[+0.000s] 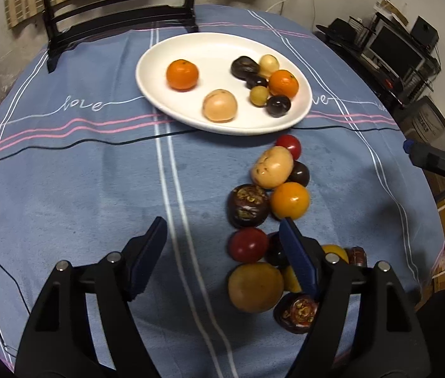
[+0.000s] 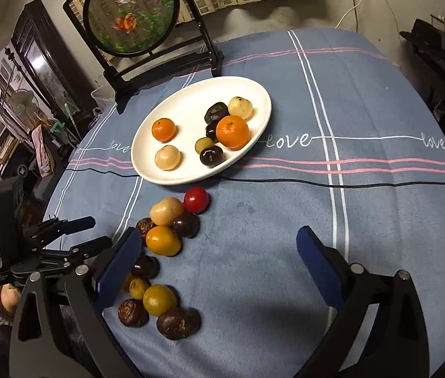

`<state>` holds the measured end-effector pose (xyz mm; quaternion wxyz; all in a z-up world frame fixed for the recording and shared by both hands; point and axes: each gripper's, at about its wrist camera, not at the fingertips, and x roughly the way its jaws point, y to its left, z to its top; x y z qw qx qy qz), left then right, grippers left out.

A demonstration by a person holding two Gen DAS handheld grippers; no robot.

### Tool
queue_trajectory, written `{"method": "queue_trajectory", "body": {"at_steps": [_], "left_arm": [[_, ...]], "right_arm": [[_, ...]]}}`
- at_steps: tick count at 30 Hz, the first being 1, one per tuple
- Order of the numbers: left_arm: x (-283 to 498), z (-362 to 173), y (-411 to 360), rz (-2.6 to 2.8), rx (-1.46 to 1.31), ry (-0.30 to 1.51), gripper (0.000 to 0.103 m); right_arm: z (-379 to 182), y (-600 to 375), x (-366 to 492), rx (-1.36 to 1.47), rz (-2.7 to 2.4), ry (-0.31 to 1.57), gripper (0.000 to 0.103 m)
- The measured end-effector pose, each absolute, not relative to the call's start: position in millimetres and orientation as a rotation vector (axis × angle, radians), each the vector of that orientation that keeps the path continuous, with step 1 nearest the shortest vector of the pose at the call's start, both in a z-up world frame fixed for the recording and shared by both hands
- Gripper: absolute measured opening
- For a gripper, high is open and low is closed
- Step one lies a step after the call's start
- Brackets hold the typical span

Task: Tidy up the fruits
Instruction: 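Move both open tools back toward the remaining fruit row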

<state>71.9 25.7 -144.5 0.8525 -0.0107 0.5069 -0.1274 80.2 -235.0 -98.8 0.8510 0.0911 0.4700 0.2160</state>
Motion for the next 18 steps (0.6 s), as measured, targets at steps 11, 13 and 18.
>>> {"method": "queue_trajectory", "body": {"at_steps": [11,13,18], "left_arm": [[93,-166,4,-0.296,0.034,1.114,0.076],[95,-170,2,-0.294,0.054,1.124,0.076],[106,-184,0,-0.281,0.096,1.165,0.077]], "right_arm": [[-102,-275,64,0.260,0.337,1.001,0.099],[-104,-279,62,0.274,0.327,1.006,0.099],[-103,-281,58,0.272,0.314,1.011,0.099]]}}
